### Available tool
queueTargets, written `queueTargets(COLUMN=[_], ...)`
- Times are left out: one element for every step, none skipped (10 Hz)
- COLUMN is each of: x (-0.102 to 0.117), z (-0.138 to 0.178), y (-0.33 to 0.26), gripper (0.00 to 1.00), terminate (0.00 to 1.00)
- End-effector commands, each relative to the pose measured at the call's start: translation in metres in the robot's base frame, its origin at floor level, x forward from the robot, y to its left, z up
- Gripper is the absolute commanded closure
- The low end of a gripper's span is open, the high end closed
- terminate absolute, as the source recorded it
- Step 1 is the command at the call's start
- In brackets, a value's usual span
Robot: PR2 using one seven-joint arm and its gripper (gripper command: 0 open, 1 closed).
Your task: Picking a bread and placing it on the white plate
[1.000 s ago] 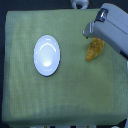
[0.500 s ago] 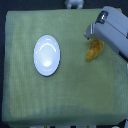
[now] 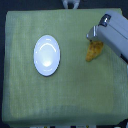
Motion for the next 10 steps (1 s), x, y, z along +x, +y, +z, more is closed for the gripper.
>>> queueTargets(x=[0.001, 0.002, 0.002, 0.0, -0.001, -0.003, -0.002, -0.001, -0.001, -0.001], z=[-0.021, -0.023, -0.022, -0.02, -0.019, -0.015, -0.011, -0.01, -0.01, -0.009], y=[-0.007, -0.002, 0.0, -0.004, -0.006, -0.007, -0.004, -0.001, -0.001, 0.001], gripper=[0.0, 0.0, 0.0, 0.0, 1.0, 1.0, 1.0, 1.0, 1.0, 1.0], terminate=[0.0, 0.0, 0.0, 0.0, 0.0, 0.0, 0.0, 0.0, 0.0, 0.0])
